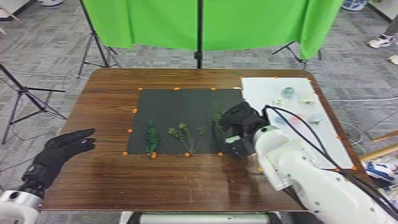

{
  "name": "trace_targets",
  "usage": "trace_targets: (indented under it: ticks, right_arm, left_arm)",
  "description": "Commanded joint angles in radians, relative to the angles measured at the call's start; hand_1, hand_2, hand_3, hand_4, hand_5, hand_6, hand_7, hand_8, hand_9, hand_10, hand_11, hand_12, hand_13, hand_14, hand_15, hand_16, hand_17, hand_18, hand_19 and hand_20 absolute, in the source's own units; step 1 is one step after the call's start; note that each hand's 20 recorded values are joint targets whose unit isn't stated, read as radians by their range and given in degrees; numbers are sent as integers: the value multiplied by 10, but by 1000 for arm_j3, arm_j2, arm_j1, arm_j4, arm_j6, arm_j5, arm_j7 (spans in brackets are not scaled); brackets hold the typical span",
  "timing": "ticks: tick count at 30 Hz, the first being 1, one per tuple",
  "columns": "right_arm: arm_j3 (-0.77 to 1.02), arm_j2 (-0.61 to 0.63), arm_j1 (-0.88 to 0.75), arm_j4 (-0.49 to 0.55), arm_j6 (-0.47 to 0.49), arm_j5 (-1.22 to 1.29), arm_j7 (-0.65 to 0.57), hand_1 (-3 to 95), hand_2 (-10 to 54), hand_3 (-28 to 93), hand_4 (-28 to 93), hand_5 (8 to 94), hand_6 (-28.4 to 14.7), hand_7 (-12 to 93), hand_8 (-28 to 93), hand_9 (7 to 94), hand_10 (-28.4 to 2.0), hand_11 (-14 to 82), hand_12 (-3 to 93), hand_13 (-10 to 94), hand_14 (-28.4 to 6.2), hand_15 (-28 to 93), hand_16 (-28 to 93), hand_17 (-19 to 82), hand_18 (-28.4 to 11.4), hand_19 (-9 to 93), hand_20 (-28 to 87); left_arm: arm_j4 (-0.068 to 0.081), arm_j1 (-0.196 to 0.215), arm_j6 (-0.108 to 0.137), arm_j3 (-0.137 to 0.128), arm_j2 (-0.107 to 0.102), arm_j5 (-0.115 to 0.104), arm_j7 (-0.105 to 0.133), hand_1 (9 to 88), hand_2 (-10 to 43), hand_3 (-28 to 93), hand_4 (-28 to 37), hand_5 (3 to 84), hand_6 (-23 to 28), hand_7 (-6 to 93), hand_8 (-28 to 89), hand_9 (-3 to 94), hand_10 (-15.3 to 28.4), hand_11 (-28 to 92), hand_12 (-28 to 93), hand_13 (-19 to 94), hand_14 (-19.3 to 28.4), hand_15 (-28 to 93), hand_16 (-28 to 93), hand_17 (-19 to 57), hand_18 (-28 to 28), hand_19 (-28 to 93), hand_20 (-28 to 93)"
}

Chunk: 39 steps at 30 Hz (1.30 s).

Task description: Arrange flowers

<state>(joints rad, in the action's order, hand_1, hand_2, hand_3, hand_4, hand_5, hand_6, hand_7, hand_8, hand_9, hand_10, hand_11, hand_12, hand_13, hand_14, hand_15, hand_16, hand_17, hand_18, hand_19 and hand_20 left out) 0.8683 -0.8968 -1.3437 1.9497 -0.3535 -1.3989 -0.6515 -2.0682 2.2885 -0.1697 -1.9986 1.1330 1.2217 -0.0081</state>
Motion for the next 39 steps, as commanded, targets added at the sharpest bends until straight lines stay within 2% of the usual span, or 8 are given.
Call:
trace_targets:
  ticks: [1, 10, 22, 28, 35, 39]
  right_arm:
    - [-10, -7, -35, -6, 9, -14, -20, 641, -71, 488, -54, 811, -80, 202, 204, 919, -152, 257, 225, 937, -13, 566, 188, 788, -33, 809, 377]
    - [-15, -9, -48, -26, 37, -20, -33, 646, -66, 483, -60, 806, -80, 187, 189, 913, -153, 234, 215, 937, -14, 561, 190, 786, -34, 800, 392]
    - [9, 2, -63, -42, 39, -39, -39, 628, -66, 502, -56, 798, -78, 175, 180, 907, -154, 217, 206, 937, -15, 553, 195, 782, -36, 789, 412]
    - [-17, 20, -61, -33, 80, -241, -32, 595, -83, 509, -56, 793, -80, 164, 181, 904, -156, 216, 207, 937, -17, 552, 197, 782, -38, 784, 428]
    - [-56, 30, -52, -18, 114, -417, -11, 570, -94, 505, -56, 792, -81, 160, 182, 904, -156, 219, 209, 937, -20, 550, 199, 780, -41, 782, 436]
    - [-59, 28, -51, -7, 123, -393, -11, 543, -95, 515, -58, 789, -80, 160, 178, 904, -156, 219, 210, 937, -20, 548, 202, 779, -43, 782, 437]
  left_arm:
    - [2, 7, -16, -6, 2, 1, -15, 321, -31, 613, -160, 453, 58, 95, -52, 449, 150, 160, 112, 369, 195, 198, 6, 93, 150, 183, 221]
    - [6, 0, -22, -3, -2, 1, -15, 321, -32, 614, -160, 454, 59, 94, -53, 449, 150, 160, 113, 368, 195, 197, 6, 92, 149, 182, 222]
    - [4, 3, -18, -4, 6, 4, -11, 322, -30, 612, -159, 453, 60, 92, -52, 449, 150, 159, 113, 368, 195, 198, 6, 92, 150, 183, 222]
    - [-1, 9, -16, -7, 10, 6, -10, 322, -30, 612, -159, 453, 60, 91, -52, 449, 149, 160, 113, 368, 195, 197, 6, 92, 150, 183, 221]
    - [0, 5, -19, -4, 9, 7, -11, 321, -31, 614, -160, 453, 60, 92, -52, 448, 149, 161, 113, 368, 195, 197, 6, 91, 150, 183, 221]
    - [0, 5, -20, -5, 8, 6, -13, 321, -32, 615, -160, 453, 60, 93, -52, 448, 150, 161, 113, 367, 196, 197, 6, 91, 150, 183, 221]
